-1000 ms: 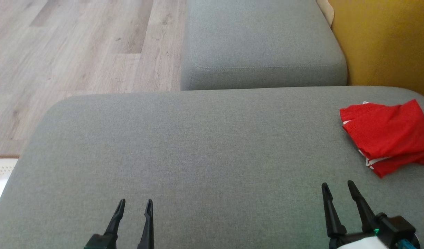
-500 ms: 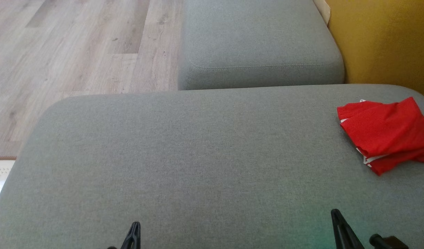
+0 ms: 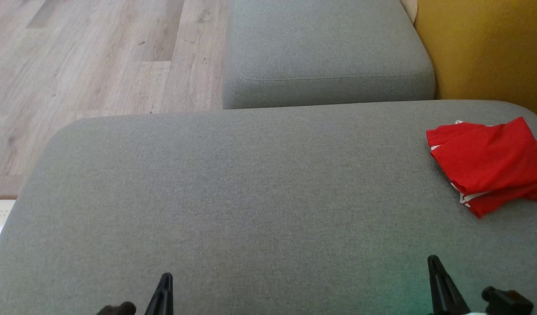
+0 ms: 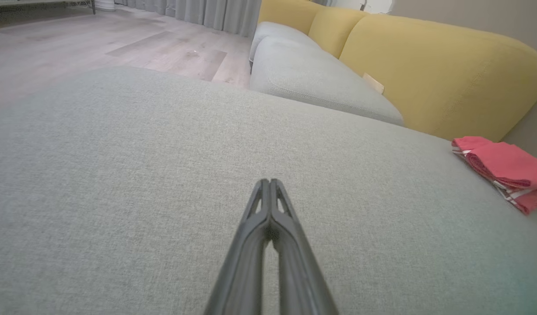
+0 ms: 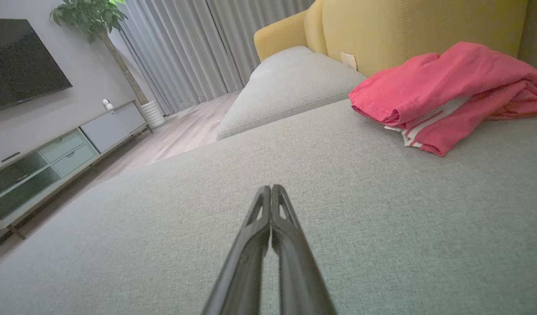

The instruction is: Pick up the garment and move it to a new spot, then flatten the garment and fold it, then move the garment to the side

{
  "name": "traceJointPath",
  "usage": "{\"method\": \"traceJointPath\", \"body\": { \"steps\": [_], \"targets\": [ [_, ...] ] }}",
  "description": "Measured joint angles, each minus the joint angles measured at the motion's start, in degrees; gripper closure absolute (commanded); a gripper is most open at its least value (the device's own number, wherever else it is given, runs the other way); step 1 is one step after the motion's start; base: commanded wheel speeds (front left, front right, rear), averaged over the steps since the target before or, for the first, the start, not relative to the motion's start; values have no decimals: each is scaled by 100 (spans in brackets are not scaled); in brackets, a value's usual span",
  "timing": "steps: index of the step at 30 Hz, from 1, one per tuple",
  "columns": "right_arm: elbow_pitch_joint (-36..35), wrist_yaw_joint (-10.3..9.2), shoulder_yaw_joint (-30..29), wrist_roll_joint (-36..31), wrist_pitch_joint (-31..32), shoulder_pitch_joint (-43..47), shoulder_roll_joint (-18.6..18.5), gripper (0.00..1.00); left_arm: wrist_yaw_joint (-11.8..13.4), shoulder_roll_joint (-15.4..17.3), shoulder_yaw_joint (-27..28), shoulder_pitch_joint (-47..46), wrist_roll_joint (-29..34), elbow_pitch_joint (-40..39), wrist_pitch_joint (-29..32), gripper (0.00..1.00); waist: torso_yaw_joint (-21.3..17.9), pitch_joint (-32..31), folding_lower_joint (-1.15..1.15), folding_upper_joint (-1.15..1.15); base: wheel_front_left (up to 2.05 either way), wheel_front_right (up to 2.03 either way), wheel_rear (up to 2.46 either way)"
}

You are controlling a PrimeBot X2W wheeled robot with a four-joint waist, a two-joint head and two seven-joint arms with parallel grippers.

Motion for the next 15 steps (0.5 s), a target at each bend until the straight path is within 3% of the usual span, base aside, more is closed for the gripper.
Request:
{"method": "traceJointPath", "body": {
  "steps": [15],
  "targets": [
    [9,0,-140,992,212,-205,0,100,-155,14,170,-260,-1079,129,204,100,-41,115,0,0,0,0,0]
  ]
}}
